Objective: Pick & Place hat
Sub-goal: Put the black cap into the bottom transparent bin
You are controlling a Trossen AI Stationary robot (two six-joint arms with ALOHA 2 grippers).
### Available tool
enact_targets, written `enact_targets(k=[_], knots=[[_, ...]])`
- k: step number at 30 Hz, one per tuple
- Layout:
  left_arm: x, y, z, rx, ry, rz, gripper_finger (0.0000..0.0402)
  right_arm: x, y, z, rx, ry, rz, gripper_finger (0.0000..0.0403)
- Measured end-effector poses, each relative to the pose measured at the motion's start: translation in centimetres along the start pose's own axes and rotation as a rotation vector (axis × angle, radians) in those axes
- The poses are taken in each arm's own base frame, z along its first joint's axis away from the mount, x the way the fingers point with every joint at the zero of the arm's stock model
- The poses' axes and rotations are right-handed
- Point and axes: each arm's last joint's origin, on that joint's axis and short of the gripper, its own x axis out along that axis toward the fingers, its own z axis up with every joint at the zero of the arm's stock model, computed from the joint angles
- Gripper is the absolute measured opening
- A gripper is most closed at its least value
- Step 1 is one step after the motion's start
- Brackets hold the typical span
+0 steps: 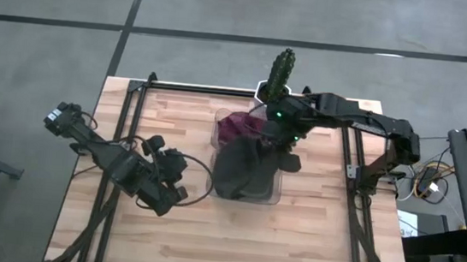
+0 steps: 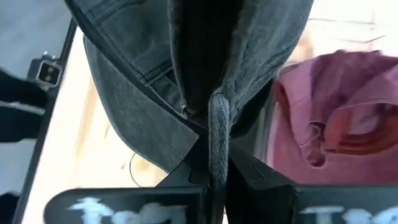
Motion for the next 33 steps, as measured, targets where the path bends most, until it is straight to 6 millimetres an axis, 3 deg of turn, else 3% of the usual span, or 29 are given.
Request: enact_targets(k=[9, 15, 25, 33], knots=[[-0.5, 1.3, -1.9, 0.033, 0.122, 0.121, 0.0044, 4.8, -3.2, 1.2, -0.013, 0.28, 0.116, 0.0012], [0.1, 1.3, -3.6, 0.028, 0.134, 0.143, 0.0044, 8.1, -5.2, 2.5, -0.026, 0.336, 0.139, 0.0012], [1.7, 2.0, -6.5, -0.021, 0.151, 0.222, 0.0044, 11.6, -7.0, 2.5, -0.028, 0.419, 0.174, 0.0012], [2.2, 2.5, -7.2, -0.01, 0.145, 0.246, 0.0044, 13.0, -7.7, 2.2, -0.008, 0.452, 0.186, 0.0013]])
